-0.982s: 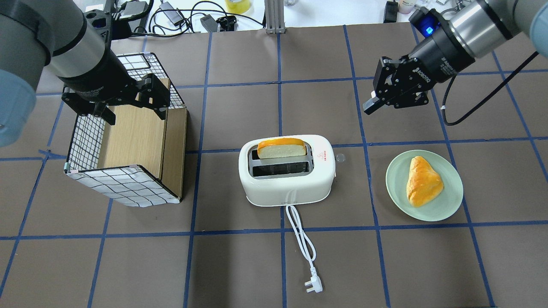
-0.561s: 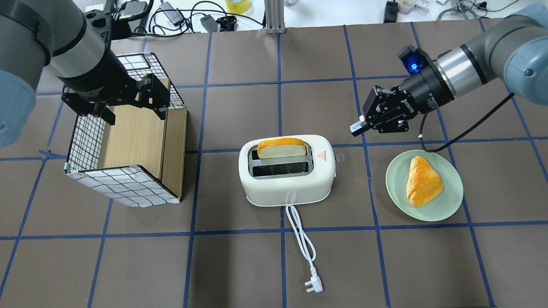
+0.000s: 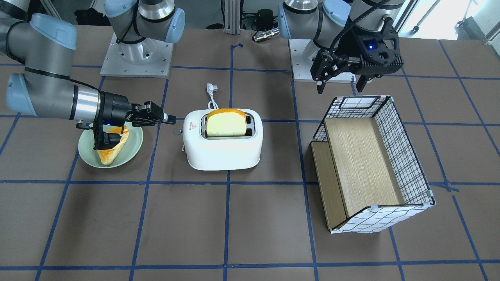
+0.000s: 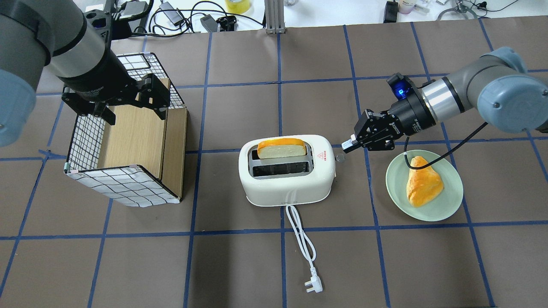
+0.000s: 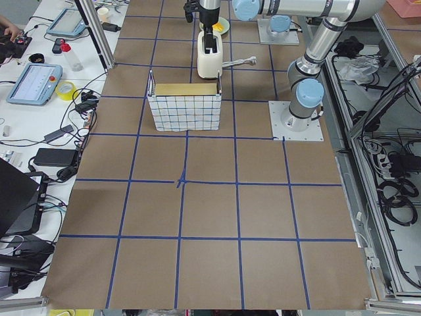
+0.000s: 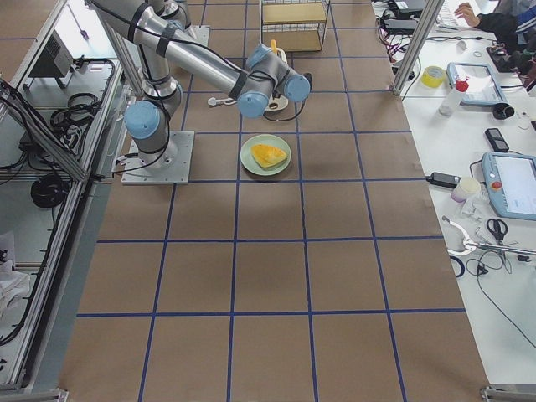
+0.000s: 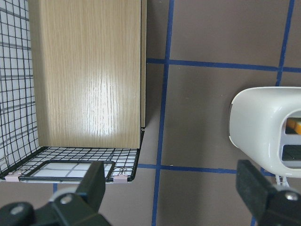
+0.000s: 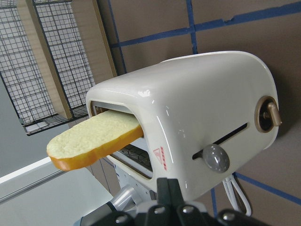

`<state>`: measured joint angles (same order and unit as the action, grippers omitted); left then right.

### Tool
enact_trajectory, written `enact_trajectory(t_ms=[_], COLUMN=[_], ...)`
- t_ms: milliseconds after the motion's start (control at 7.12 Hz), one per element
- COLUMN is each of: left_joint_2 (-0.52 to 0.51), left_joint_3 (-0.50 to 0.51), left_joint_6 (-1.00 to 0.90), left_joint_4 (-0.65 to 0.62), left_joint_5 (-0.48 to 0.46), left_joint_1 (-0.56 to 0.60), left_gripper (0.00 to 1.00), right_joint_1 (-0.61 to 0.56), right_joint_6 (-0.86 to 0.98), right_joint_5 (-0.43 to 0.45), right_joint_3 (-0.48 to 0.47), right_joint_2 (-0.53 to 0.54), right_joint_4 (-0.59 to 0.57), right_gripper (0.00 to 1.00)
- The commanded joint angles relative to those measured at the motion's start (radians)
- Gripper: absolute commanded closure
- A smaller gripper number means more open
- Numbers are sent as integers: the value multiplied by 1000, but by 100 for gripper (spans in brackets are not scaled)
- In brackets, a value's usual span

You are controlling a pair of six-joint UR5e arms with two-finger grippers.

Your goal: Press toaster with right arm

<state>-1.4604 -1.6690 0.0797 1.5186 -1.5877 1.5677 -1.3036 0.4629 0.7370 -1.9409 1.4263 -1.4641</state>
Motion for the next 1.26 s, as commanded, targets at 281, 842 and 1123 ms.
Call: enact_trajectory(t_ms=[281,842,1123], left_joint_2=[0,0,0], left_joint_3=[0,0,0], left_joint_6=[0,0,0], left_joint_4=[0,0,0], left_joint_5=[0,0,0], left_joint_1=[0,0,0], left_gripper=[0,0,0], right_joint_1=[-2,-2,-2], right_joint_6=[0,2,-1], right_joint_5=[10,16,18], right_joint_3=[-33,-33,-71], right_joint_2=[-35,-67,-79], right_joint_4=[-51,-77,-155], right_gripper=[100,100,100])
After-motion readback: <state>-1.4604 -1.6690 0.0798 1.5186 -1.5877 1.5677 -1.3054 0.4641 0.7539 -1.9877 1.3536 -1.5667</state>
